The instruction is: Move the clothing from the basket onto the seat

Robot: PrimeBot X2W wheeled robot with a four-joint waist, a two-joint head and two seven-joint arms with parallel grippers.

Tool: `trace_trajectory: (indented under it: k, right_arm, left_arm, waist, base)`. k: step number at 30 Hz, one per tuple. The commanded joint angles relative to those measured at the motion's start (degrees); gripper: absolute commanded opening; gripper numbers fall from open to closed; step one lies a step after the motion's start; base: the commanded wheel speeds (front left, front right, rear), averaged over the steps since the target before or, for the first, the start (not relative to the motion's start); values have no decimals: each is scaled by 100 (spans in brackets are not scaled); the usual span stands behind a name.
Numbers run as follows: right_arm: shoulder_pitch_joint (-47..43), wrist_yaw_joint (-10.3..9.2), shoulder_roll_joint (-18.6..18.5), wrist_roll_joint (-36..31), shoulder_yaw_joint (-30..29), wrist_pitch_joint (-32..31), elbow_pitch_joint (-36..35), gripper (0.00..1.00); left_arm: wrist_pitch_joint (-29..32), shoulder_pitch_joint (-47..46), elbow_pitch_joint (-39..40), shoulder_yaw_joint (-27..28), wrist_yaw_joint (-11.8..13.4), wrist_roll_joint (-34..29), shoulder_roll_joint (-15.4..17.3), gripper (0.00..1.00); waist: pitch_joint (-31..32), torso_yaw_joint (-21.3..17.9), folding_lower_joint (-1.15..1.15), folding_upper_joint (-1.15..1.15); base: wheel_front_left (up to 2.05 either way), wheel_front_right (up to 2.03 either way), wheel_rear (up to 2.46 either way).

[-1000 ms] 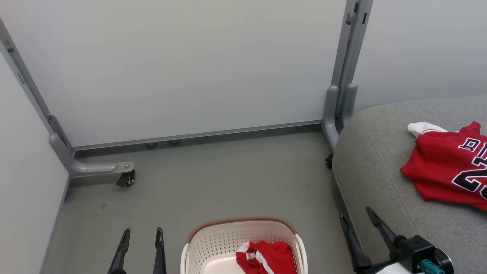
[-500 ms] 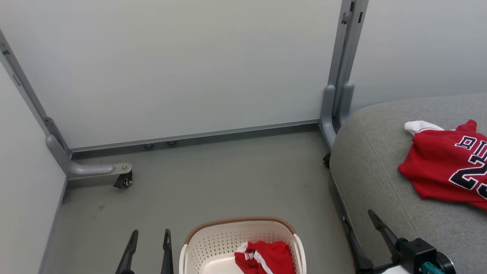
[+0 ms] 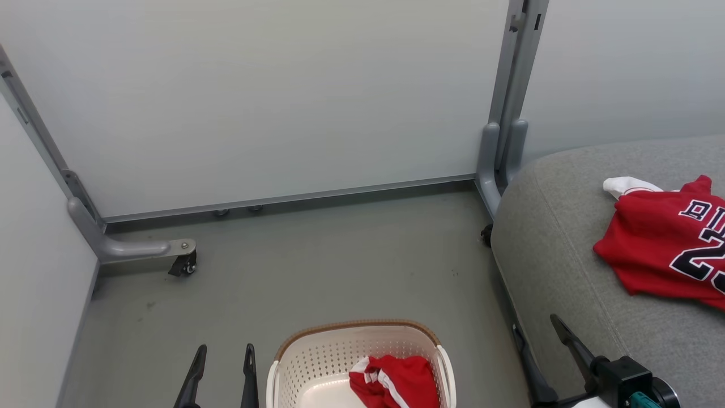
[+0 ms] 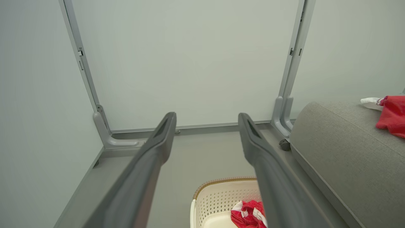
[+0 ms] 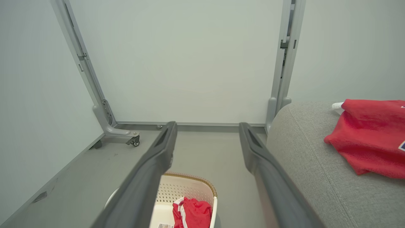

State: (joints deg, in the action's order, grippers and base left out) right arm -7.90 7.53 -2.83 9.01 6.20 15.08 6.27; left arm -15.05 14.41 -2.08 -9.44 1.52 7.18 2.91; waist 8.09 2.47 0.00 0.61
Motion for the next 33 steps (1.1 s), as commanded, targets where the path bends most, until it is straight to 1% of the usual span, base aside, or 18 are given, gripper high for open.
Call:
trace_trajectory:
  k: [1, 4, 5, 9, 13, 17, 21, 27, 33]
  right_arm:
    - [-58, -8, -12, -25, -23, 14, 9, 100]
    - [-11, -8, -12, -47, -34, 14, 9, 100]
    - [21, -8, -12, -67, -19, 14, -12, 100]
    - [112, -8, -49, -115, -22, 14, -57, 100]
    - [234, -8, -127, -149, -32, 14, -98, 100]
    - [512, -8, -237, -178, -73, 14, -190, 100]
    - [847, -8, -345, -216, -151, 14, -257, 100]
    - [1334, -8, -404, -272, -319, 14, -436, 100]
    - [1751, -8, -495, -366, -324, 14, -647, 100]
  left_arm:
    - [-20, 68, -9, -5, 7, 23, -2, 100]
    - [-19, 16, -37, -25, -10, 41, -2, 100]
    - [-19, -60, -41, -51, -54, 76, -2, 100]
    - [-20, -226, -51, -90, -46, 133, -2, 100]
    - [-20, -441, -143, -199, -122, 152, -1, 100]
    - [-17, -843, -255, -306, -242, 210, -1, 100]
    - [-12, -1301, -482, -353, -471, 371, -1, 100]
    - [-13, -2142, -935, -492, -773, 310, 1, 100]
    - [-13, -3170, -1632, -844, -902, 143, 30, 100]
  waist:
    - [-56, -6, 0, -61]
    - [-157, -16, 0, -61]
    - [-257, -22, 0, -61]
    - [-542, -35, 0, -61]
    - [-909, -76, 0, -61]
    - [-1500, -143, 0, -61]
    - [-2088, -246, 0, -61]
    - [-3035, -343, 0, -61]
    - [-3973, -409, 0, -61]
  base:
    - [0, 0, 0]
    - [0, 0, 0]
    - [0, 0, 0]
    - [0, 0, 0]
    - [0, 0, 0]
    - [0, 0, 0]
    - [0, 0, 0]
    - [0, 0, 0]
    - [0, 0, 0]
